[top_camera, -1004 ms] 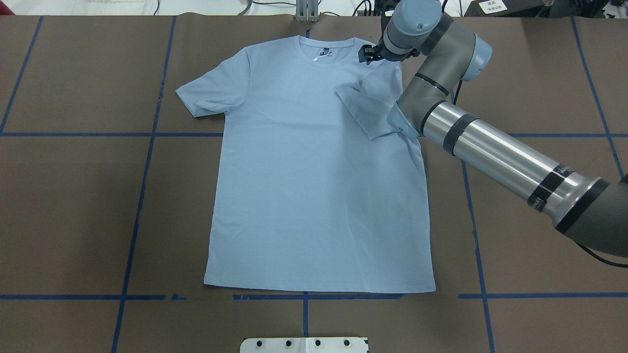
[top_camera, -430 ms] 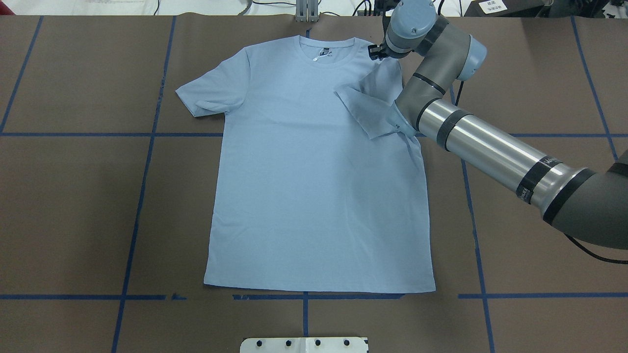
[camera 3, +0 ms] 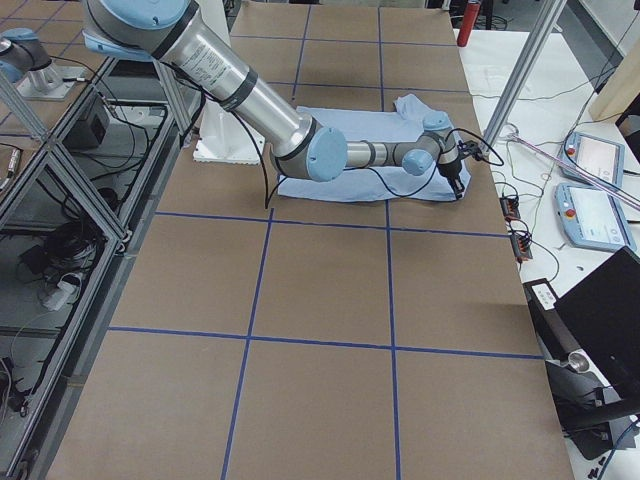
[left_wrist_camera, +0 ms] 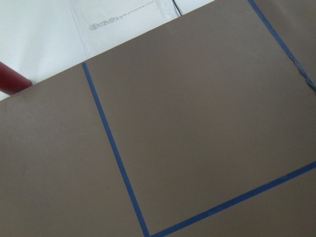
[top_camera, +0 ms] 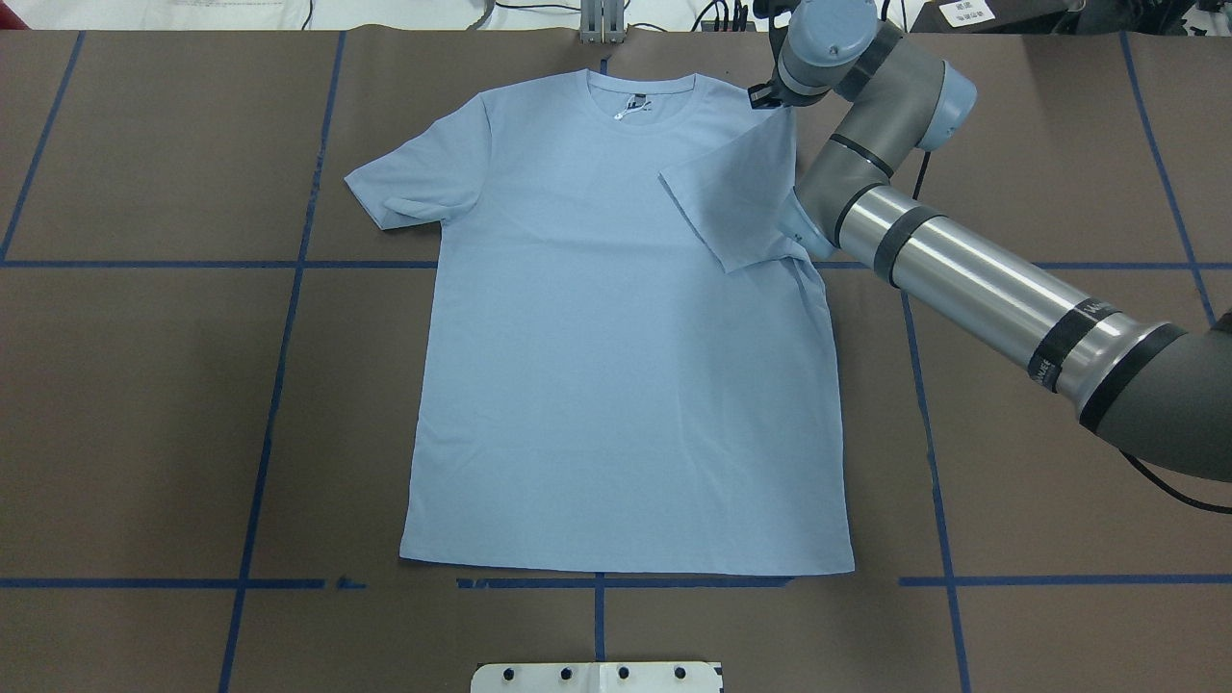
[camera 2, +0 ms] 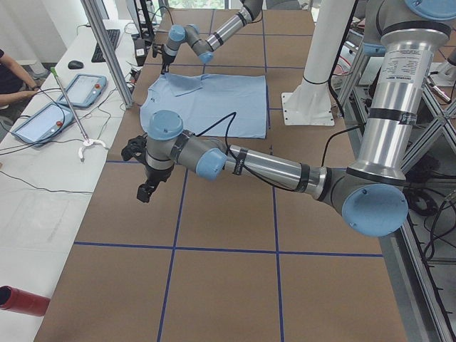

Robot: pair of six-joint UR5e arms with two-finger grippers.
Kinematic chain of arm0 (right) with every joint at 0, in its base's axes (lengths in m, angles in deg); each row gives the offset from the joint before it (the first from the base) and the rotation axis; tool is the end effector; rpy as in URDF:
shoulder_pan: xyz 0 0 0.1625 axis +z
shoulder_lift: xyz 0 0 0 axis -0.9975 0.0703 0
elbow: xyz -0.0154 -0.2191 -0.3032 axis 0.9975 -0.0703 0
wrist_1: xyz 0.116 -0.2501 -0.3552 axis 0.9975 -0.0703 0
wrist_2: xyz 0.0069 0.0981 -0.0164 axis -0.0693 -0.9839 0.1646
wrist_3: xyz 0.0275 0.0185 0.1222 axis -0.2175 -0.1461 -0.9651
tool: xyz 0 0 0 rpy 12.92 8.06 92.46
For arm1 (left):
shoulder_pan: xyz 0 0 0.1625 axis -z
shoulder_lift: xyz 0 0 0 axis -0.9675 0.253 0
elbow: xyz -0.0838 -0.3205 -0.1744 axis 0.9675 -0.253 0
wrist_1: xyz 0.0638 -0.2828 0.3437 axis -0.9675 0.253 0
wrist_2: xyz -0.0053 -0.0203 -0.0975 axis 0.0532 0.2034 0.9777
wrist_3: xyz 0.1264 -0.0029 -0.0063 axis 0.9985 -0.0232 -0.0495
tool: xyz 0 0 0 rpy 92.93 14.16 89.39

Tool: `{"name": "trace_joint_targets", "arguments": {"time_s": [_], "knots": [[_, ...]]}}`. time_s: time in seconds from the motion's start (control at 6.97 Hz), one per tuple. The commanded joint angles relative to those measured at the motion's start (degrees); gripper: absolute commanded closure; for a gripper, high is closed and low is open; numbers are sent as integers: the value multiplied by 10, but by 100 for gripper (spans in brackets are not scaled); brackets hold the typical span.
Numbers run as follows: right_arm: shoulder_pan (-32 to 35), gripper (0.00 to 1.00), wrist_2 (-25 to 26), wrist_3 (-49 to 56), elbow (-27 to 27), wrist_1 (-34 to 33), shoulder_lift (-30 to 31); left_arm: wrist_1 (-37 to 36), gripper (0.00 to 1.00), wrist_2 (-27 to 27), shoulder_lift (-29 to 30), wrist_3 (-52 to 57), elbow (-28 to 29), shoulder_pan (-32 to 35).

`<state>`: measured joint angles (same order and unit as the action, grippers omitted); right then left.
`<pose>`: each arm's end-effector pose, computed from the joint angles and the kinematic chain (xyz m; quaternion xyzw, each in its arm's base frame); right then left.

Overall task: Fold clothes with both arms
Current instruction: 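Release the sleeve and lift the right gripper away while the left arm rises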

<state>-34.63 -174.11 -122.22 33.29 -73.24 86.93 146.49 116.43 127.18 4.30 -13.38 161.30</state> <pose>-0.4702 -0.7799 0.3716 0.2590 -0.2703 -0.0186 0.9271 -0.0084 -0.6149 0.4659 0.2306 0.3357 0.1335 0.9035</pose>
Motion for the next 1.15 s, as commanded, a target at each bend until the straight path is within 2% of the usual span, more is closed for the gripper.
{"name": "trace_joint_targets", "arguments": {"time_s": [0.0, 0.14, 0.29, 0.57, 0.72, 0.86, 1.0], "knots": [[11, 100, 0, 27, 1, 0, 13, 0, 0, 0, 1, 0, -2, 0], [11, 90, 0, 27, 1, 0, 13, 0, 0, 0, 1, 0, -4, 0], [11, 4, 1, 26, 4, 2, 13, 0, 0, 0, 1, -2, -8, 0], [13, 0, -7, 23, 20, 3, 13, 11, 0, -1, 13, -67, -4, -11], [33, 0, -57, 23, 42, -3, 13, 37, 0, -2, 17, -137, -4, -51], [63, 0, -130, 30, 101, -50, 33, 76, 0, -4, 26, -208, -3, -82], [81, 0, -174, 47, 223, -161, 77, 84, 0, -17, 58, -314, -2, -137]]}}
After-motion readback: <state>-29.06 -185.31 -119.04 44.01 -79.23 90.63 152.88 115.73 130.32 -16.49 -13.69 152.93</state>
